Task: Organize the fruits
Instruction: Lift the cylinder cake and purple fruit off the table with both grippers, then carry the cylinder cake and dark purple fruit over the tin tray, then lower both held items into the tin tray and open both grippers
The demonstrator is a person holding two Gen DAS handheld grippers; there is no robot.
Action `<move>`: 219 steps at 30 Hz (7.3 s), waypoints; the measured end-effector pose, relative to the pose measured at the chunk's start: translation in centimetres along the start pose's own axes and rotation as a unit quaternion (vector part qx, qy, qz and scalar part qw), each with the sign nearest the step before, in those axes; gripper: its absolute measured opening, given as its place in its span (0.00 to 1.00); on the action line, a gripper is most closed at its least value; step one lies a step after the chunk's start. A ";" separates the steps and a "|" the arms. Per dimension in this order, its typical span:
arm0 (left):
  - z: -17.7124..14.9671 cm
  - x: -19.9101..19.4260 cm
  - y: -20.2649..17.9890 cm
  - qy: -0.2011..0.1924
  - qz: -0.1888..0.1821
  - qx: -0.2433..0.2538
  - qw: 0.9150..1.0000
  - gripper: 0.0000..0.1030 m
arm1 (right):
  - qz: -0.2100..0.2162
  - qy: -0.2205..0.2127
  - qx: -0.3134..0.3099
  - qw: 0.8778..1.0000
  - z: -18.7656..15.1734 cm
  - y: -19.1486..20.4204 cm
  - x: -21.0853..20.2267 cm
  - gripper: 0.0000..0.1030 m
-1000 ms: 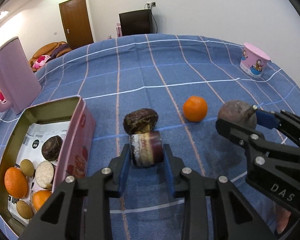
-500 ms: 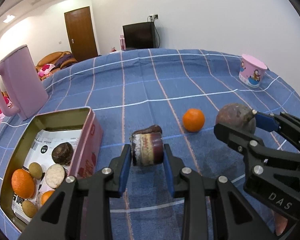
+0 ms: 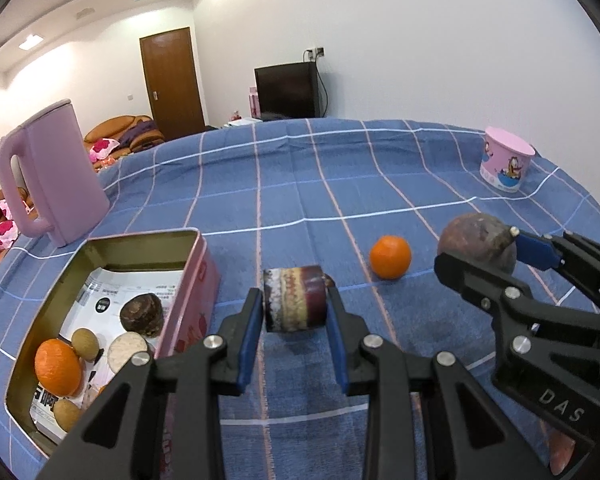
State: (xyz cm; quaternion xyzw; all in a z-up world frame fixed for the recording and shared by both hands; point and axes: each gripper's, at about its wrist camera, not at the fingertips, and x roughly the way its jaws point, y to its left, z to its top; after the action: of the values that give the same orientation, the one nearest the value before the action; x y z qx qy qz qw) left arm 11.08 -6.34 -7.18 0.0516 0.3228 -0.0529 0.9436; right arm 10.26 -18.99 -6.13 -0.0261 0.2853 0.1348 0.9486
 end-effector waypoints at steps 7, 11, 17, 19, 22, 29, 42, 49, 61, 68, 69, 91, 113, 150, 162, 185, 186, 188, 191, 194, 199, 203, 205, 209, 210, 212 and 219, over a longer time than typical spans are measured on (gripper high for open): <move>0.0 -0.5 0.1 -0.014 0.005 -0.002 1.000 0.32 | -0.001 -0.014 -0.001 1.000 -0.1 0.1 -0.5 0.51; -0.1 -0.9 0.2 -0.023 0.007 -0.003 1.000 0.32 | -0.002 -0.022 -0.001 1.000 -0.1 0.1 -0.8 0.51; -0.2 -1.3 0.3 -0.035 0.010 -0.004 0.999 0.32 | -0.002 -0.037 -0.002 0.999 -0.2 0.1 -1.4 0.51; -0.2 -1.5 0.3 -0.041 0.011 -0.004 0.999 0.32 | -0.002 -0.041 -0.002 0.999 -0.2 0.1 -1.6 0.51; -0.2 -1.8 0.4 -0.047 0.012 -0.006 0.999 0.32 | -0.003 -0.046 -0.003 0.999 -0.2 0.1 -1.8 0.51; -0.3 -2.3 0.6 -0.062 0.012 -0.010 0.998 0.32 | -0.003 -0.057 -0.004 0.998 -0.3 0.1 -2.1 0.51; -0.4 -3.1 0.6 -0.085 0.017 -0.010 0.996 0.32 | -0.002 -0.079 -0.008 0.997 -0.4 0.2 -3.0 0.51; -0.5 -3.7 0.7 -0.099 0.016 -0.012 0.995 0.32 | -0.002 -0.090 -0.008 0.996 -0.6 0.2 -3.5 0.51; -0.7 -4.3 0.8 -0.119 0.018 -0.016 0.993 0.32 | 0.000 -0.114 -0.011 0.993 -1.0 0.3 -4.4 0.51; -0.9 -5.1 0.6 -0.138 0.025 -0.013 0.990 0.32 | 0.002 -0.122 -0.013 0.992 -0.9 0.3 -4.7 0.51; -0.9 -5.1 0.7 -0.140 0.025 -0.013 0.990 0.32 | 0.002 -0.123 -0.013 0.992 -0.9 0.3 -4.7 0.51; -1.7 -6.8 0.9 -0.190 0.038 -0.019 0.981 0.32 | -0.003 -0.146 -0.018 0.989 -1.2 0.6 -5.9 0.51; -1.7 -6.5 3.7 -0.155 0.061 -0.032 0.986 0.32 | 0.027 -0.120 -0.035 0.992 0.5 3.4 -4.0 0.51; -2.8 -4.6 14.1 -0.073 0.143 -0.089 0.983 0.32 | 0.107 -0.067 -0.105 0.986 4.1 14.5 3.3 0.51; -3.1 -4.3 15.4 -0.057 0.139 -0.098 0.984 0.32 | 0.113 -0.045 -0.114 0.986 4.0 16.2 4.9 0.51; -3.8 -3.4 17.0 -0.020 0.136 -0.104 0.985 0.32 | 0.122 0.013 -0.121 0.985 3.8 17.7 7.5 0.51; -3.8 -3.3 17.0 -0.020 0.136 -0.103 0.985 0.32 | 0.123 0.016 -0.121 0.985 3.8 17.7 7.6 0.51; -3.7 -3.2 16.9 -0.018 0.139 -0.101 0.985 0.32 | 0.127 0.021 -0.118 0.985 3.8 17.6 7.8 0.51; -3.8 -3.3 16.8 -0.017 0.141 -0.100 0.985 0.32 | 0.137 0.034 -0.114 0.983 3.7 17.5 8.2 0.51; -3.8 -3.3 16.9 -0.015 0.143 -0.102 0.984 0.32 | 0.133 0.036 -0.115 0.984 3.7 17.6 8.3 0.52; -3.9 -3.7 17.1 -0.015 0.140 -0.111 0.984 0.35 | 0.129 0.031 -0.110 0.985 3.7 17.3 8.0 0.59; -3.8 -4.9 16.9 -0.027 0.135 -0.113 0.984 0.50 | 0.129 0.020 -0.096 0.987 3.8 16.3 7.1 0.67; -3.6 -5.6 16.6 -0.035 0.136 -0.113 0.984 0.64 | 0.124 0.011 -0.097 0.987 3.8 15.7 6.3 0.67; -2.8 -6.9 15.1 -0.061 0.133 -0.106 0.983 0.95 | 0.109 -0.007 -0.087 0.990 4.0 13.3 4.3 0.69; -2.7 -7.1 14.7 -0.066 0.134 -0.101 0.984 0.96 | 0.107 -0.012 -0.083 0.991 4.0 12.4 3.7 0.70; -2.2 -7.3 13.4 -0.071 0.131 -0.088 0.985 0.96 | 0.095 -0.017 -0.082 0.992 3.9 11.0 2.9 0.73; -0.6 -6.6 9.6 -0.075 0.121 -0.052 0.988 0.96 | 0.017 -0.008 -0.056 0.998 3.3 5.1 2.1 0.73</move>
State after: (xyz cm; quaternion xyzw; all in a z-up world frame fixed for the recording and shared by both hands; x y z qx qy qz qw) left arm 6.83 3.65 -3.02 0.0373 0.2452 0.0751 0.9658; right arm 12.34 -13.17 -4.34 -0.0729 0.2699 0.1668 0.9455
